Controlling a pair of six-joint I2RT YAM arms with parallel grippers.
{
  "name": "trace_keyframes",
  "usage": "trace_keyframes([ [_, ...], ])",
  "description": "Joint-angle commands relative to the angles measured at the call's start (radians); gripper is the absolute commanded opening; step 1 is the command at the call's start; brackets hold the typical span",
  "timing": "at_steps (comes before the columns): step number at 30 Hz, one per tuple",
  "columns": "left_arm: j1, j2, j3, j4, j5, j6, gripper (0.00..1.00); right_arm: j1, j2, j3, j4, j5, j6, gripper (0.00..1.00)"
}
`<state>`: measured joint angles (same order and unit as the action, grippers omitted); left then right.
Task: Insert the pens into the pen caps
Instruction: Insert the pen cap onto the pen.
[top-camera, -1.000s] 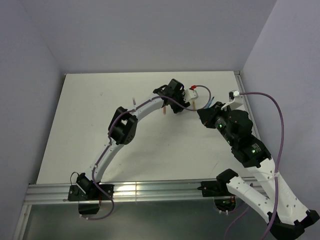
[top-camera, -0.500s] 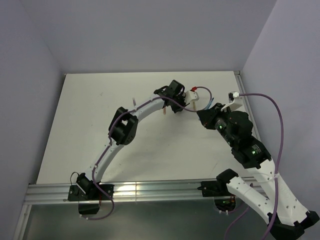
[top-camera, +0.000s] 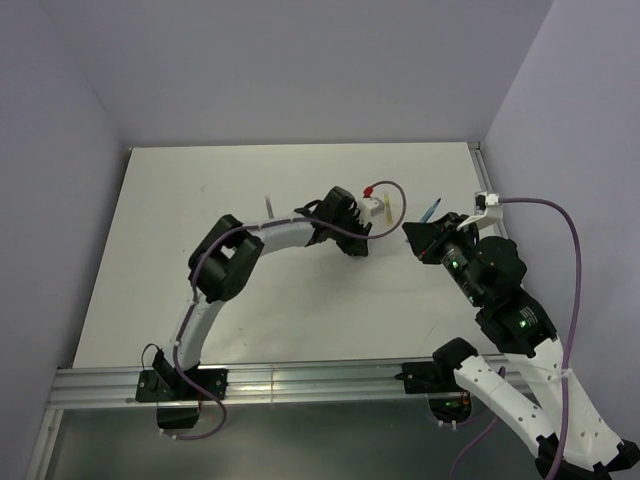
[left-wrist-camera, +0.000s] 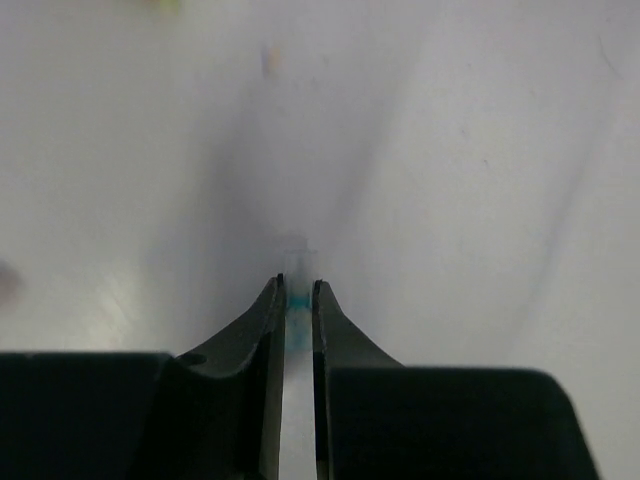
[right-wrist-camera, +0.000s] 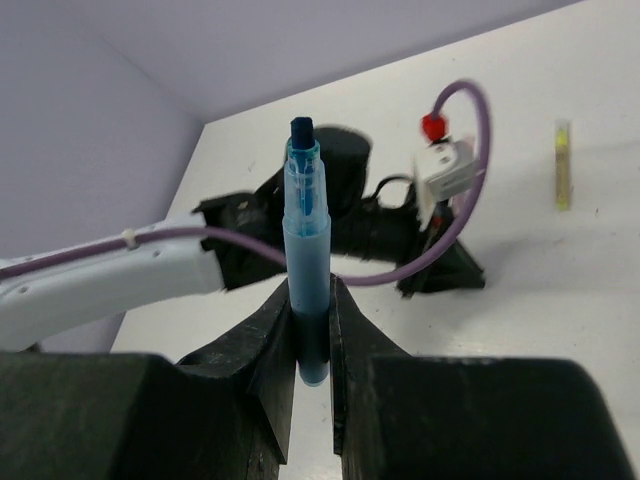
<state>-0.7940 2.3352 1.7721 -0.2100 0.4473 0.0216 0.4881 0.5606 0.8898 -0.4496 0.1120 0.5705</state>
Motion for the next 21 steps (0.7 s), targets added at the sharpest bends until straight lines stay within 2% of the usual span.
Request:
trace_keyframes([
  [1,-0.005,-0.256,-0.285,0.42,0.022,-0.352,0.0,-0.005,-0.01,-0.005,0.015,0.003,-0.024,0.0],
  [5,0.013,-0.456,-0.534,0.662,-0.093,-0.627,0.0,-0.005,0.015,0.001,0.025,-0.038,-0.052,0.0],
  [7,0.039,-0.578,-0.676,0.734,-0.178,-0.718,0.0,-0.005,0.057,0.008,0.048,-0.107,-0.072,0.0],
  [8,0.051,-0.62,-0.729,0.823,-0.185,-0.803,0.0,-0.005,0.074,0.009,0.061,-0.151,-0.08,0.0],
  [9,0.085,-0.66,-0.819,0.86,-0.186,-0.845,0.0,-0.005,0.114,0.012,0.083,-0.235,-0.086,0.0],
  [11,0.125,-0.782,-0.903,0.921,-0.202,-0.944,0.0,-0.006,0.156,0.012,0.1,-0.334,-0.124,0.0],
  [12,0.163,-0.854,-0.981,1.001,-0.199,-0.968,0.0,-0.005,0.195,0.006,0.126,-0.448,-0.148,0.0],
  [14,0.193,-0.924,-1.048,1.038,-0.199,-0.988,0.0,-0.002,0.26,0.0,0.181,-0.556,-0.149,0.0],
  [15,0.203,-0.982,-1.065,1.052,-0.199,-0.988,0.0,0.001,0.277,-0.017,0.211,-0.657,-0.138,0.0],
  [21,0.239,-1.223,-1.195,1.133,-0.289,-1.003,0.0,0.072,0.375,-0.028,0.357,-0.753,-0.129,0.0],
])
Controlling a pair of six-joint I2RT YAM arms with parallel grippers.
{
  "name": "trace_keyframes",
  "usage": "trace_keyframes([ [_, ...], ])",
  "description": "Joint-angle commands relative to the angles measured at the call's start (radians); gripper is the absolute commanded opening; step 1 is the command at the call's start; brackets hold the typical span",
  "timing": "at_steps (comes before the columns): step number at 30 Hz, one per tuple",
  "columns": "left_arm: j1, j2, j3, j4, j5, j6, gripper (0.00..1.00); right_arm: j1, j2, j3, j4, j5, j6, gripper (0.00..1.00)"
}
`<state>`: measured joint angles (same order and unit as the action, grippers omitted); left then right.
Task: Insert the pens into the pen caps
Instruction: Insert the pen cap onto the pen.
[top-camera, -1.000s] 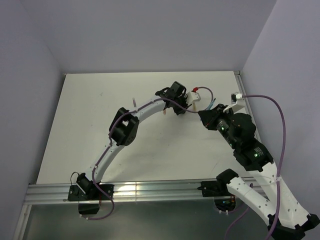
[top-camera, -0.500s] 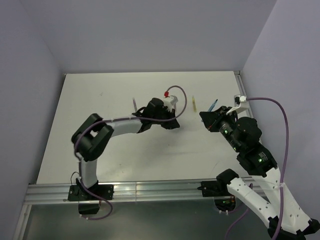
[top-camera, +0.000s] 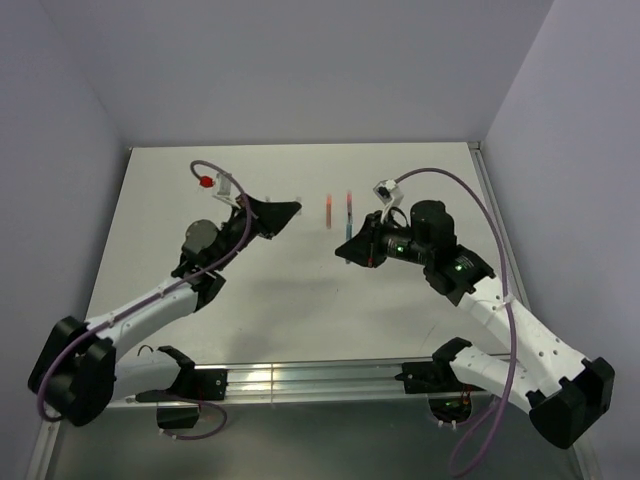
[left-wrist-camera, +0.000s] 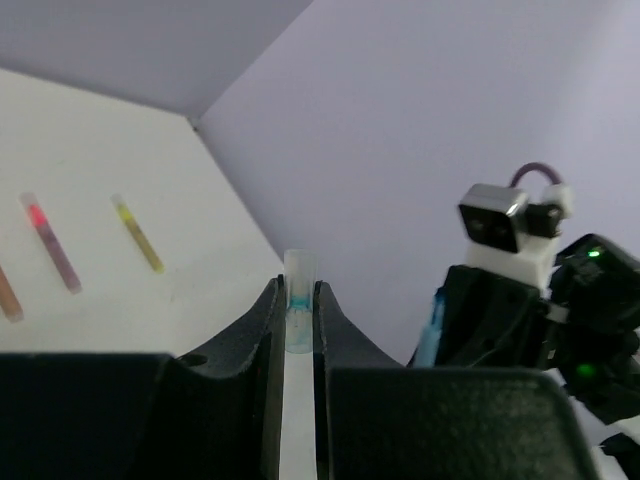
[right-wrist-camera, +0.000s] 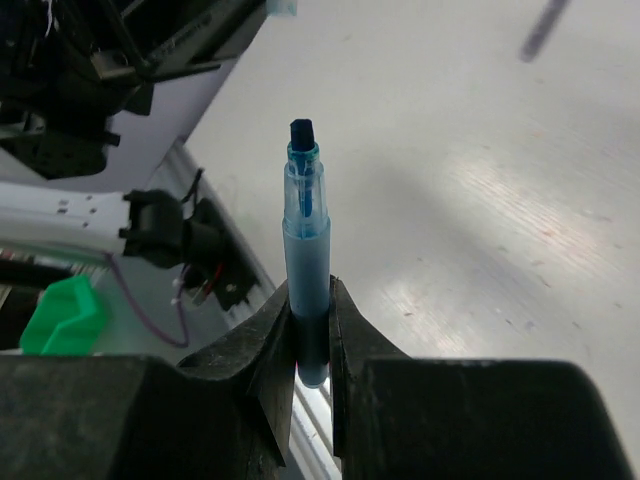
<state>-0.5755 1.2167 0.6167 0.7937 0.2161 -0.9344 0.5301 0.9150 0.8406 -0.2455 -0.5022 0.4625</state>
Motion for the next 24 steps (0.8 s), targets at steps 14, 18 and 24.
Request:
trace_keyframes([
  [14,0.035,-0.207,-0.089,0.222,-0.078,-0.067,0.0,0.234,0.275,0.19,0.27,-0.193,-0.009,0.0],
  [18,0.034,-0.204,-0.094,0.268,-0.041,-0.073,0.0,0.234,0.306,0.21,0.294,-0.226,0.014,0.0],
  [24,0.032,-0.189,-0.092,0.289,-0.001,-0.087,0.0,0.235,0.349,0.233,0.339,-0.236,0.048,0.0],
])
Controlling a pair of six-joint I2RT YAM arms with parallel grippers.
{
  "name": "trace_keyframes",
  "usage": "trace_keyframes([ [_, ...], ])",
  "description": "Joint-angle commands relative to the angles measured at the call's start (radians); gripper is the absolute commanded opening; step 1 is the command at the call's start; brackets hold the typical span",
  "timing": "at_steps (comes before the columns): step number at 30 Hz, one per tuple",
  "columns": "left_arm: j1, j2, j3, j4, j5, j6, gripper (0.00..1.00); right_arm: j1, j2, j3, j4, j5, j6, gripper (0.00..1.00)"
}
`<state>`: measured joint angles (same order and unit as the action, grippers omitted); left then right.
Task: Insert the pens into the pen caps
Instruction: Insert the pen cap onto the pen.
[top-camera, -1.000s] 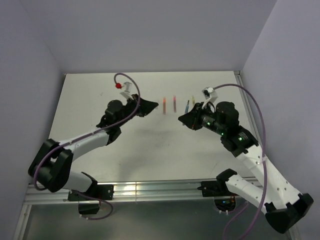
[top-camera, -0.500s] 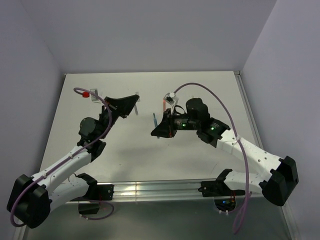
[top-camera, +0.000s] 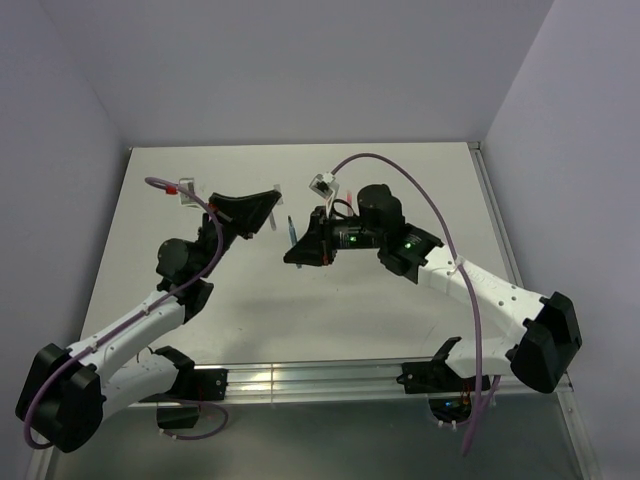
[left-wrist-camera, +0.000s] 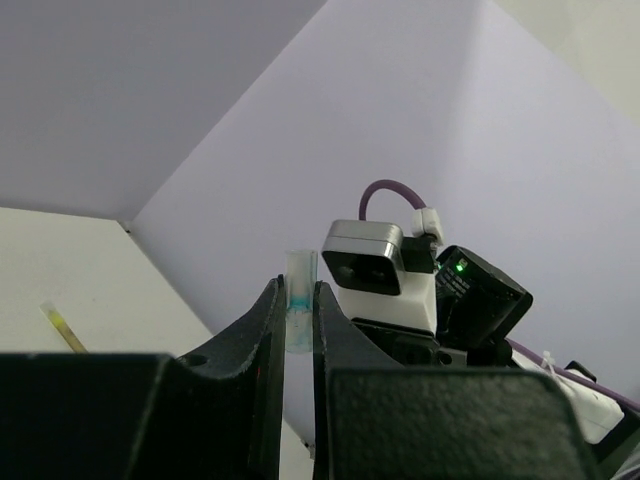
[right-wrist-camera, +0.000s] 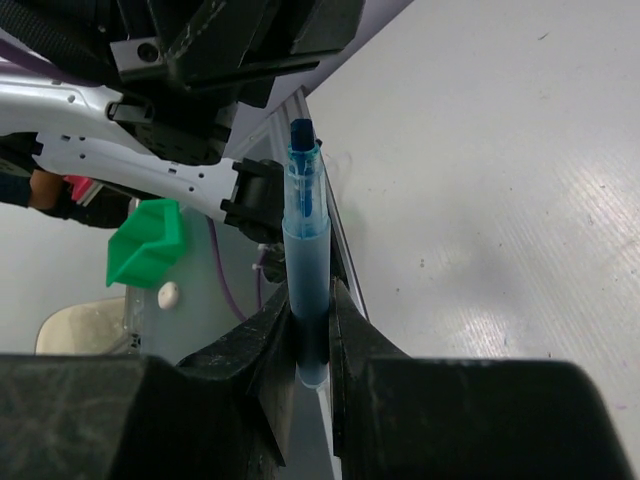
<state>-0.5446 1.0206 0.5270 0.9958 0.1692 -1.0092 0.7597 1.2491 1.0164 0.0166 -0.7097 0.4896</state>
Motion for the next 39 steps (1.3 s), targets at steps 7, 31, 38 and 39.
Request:
trace_keyframes([
  [7,0.0,0.013,0.004,0.104,0.082,-0.02,0.0,0.006,0.05,0.093,0.074,-0.024,0.018,0.0],
  [31,-0.006,0.003,0.014,0.086,0.079,-0.019,0.0,-0.002,0.062,0.1,0.049,-0.01,0.007,0.0],
  [38,-0.006,-0.01,0.021,0.066,0.066,-0.011,0.0,0.0,0.059,0.094,0.046,-0.01,0.004,0.0],
  [39,-0.008,-0.011,0.022,0.063,0.062,-0.011,0.0,-0.002,0.061,0.094,0.048,-0.011,0.004,0.0],
])
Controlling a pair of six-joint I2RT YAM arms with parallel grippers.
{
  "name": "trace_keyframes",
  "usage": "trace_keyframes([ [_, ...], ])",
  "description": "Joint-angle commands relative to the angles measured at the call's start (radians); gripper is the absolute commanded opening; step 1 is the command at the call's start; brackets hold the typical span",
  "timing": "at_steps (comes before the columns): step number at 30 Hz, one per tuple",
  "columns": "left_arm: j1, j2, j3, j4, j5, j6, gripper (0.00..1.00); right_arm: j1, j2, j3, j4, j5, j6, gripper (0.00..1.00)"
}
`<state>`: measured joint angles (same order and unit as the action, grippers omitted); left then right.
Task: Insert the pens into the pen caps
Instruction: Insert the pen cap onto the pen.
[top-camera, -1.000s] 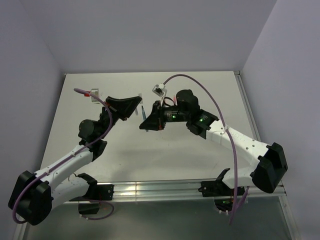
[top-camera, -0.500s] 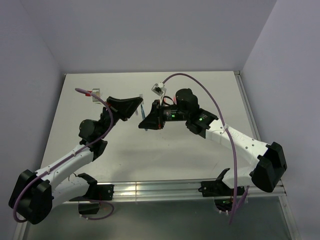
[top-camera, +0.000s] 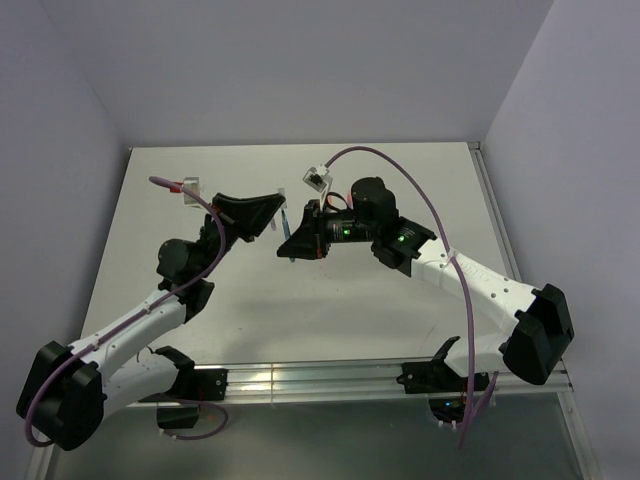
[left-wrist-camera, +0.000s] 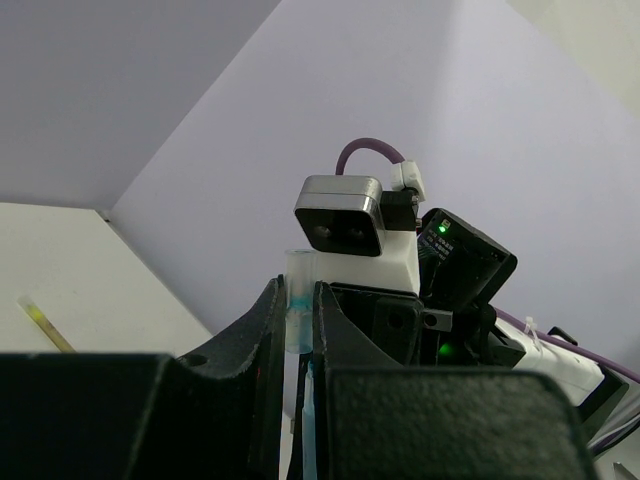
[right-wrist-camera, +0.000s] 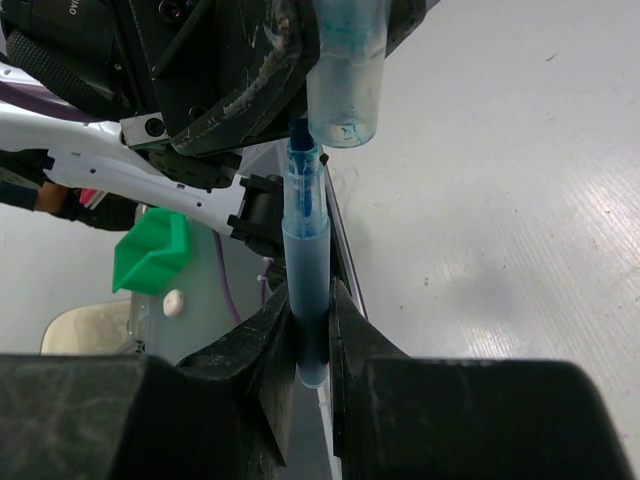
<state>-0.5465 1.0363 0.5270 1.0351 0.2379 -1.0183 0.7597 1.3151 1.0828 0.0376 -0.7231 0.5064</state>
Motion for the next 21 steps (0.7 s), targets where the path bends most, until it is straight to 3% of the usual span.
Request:
trace_keyframes([
  [1,-0.004,-0.028,0.022,0.023,-0.009,-0.003,0.0,0.0,-0.004,0.026,0.027,-0.001,-0.009,0.0],
  [21,0.013,-0.027,0.033,0.025,-0.006,-0.028,0.0,0.003,0.004,0.02,0.031,-0.024,-0.006,0.0],
])
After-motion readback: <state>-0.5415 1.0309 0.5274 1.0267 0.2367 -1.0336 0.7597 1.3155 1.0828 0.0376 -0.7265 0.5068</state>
